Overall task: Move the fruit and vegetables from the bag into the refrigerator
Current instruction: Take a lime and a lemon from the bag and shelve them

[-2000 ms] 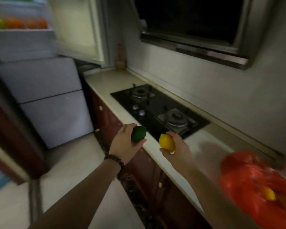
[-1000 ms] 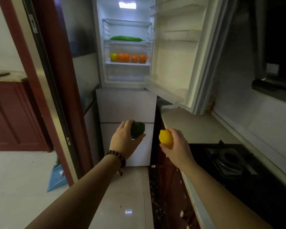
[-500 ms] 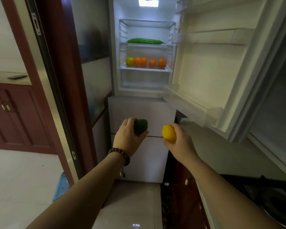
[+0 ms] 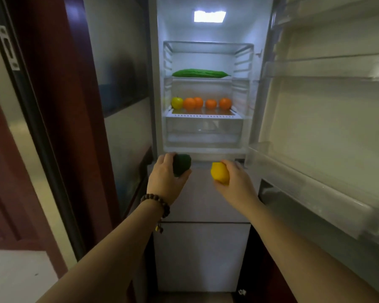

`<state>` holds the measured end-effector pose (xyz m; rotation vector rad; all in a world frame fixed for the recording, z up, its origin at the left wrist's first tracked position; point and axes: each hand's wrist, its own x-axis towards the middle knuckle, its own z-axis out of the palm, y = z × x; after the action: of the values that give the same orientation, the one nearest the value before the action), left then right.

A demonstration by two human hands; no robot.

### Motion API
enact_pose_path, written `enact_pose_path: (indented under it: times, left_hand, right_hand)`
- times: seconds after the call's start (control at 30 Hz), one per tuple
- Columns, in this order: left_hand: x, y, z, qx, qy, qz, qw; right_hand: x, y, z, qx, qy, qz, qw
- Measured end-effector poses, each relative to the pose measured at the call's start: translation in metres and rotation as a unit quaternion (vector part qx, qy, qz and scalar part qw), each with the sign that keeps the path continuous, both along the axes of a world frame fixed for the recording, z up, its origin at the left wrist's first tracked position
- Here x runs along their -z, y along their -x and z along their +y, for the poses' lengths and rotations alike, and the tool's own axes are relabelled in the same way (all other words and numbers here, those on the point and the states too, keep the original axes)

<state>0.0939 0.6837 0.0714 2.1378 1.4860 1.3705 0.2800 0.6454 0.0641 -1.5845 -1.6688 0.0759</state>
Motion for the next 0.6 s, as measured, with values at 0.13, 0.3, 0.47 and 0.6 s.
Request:
enact_pose_path:
  times: [0.13,0.3,0.47,0.6]
  left_hand:
    - [-0.013,0.003,0.056,0.008,-0.014,-0.005,1.0]
    - [-0.024,-0.004,0.125,0.023,-0.009,-0.016,1.0]
    - [-0.029,-0.025,0.198,0.031,-0.006,-0.031,0.999]
    - [-0.036,-0.051,0.266,0.047,-0.044,-0.017,0.998]
  right_hand:
    - [-0.012,0.001,0.053,0.012,-0.009,-0.009,1.0]
    - [-0.017,-0.011,0.115,0.026,-0.005,-0.011,1.0]
    - [-0.02,-0.034,0.183,0.03,-0.01,-0.007,0.999]
    - [-0.037,-0.063,0.249,0.038,-0.029,-0.012,0.999]
